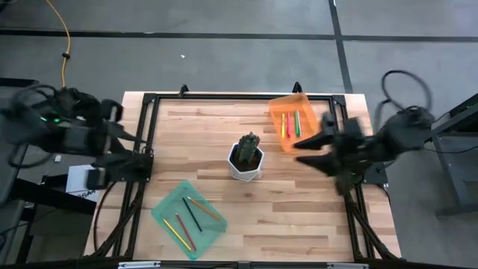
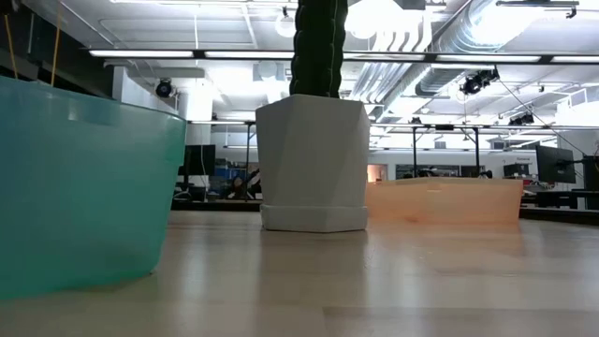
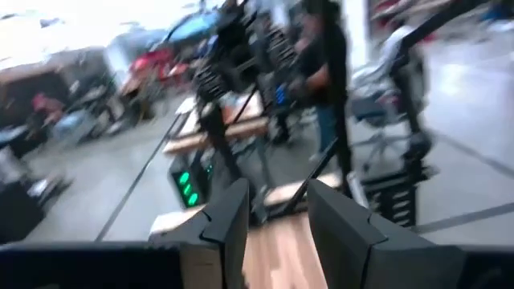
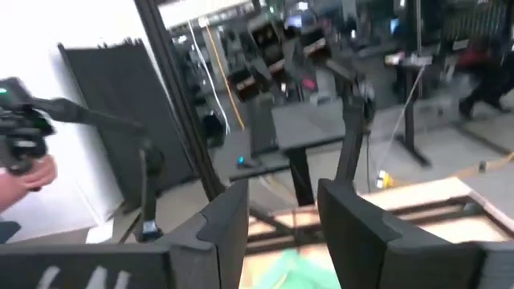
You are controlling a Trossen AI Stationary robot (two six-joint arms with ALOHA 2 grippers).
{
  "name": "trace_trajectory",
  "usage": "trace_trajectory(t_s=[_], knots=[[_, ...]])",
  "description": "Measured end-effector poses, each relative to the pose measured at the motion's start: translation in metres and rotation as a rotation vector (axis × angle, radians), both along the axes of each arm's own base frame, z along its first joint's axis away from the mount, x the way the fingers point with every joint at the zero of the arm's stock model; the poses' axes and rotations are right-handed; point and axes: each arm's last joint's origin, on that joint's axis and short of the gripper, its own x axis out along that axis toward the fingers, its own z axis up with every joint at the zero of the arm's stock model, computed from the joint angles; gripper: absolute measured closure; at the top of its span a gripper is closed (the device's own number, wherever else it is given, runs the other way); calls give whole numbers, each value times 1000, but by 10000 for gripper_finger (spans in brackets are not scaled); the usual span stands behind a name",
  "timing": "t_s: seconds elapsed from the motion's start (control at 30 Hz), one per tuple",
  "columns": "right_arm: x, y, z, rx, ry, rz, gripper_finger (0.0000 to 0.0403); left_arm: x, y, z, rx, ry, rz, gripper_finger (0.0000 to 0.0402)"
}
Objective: Sort pens & pencils
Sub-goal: Return to Home Position
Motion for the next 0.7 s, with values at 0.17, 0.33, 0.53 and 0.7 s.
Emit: trace_trajectory(t_s=[0.17,0.33,0.53,0.7], knots=[[-45,-4,17,-17,-74,15,261,-26,2,17,32,-126,-168,284],[-59,-4,25,-13,-131,20,261,-41,-3,41,93,-457,-563,284],[-60,-6,26,-11,-130,-56,261,-53,-13,53,266,-877,-934,284],[-57,-5,24,10,-111,-140,261,-60,-11,54,451,-1094,-1030,284]])
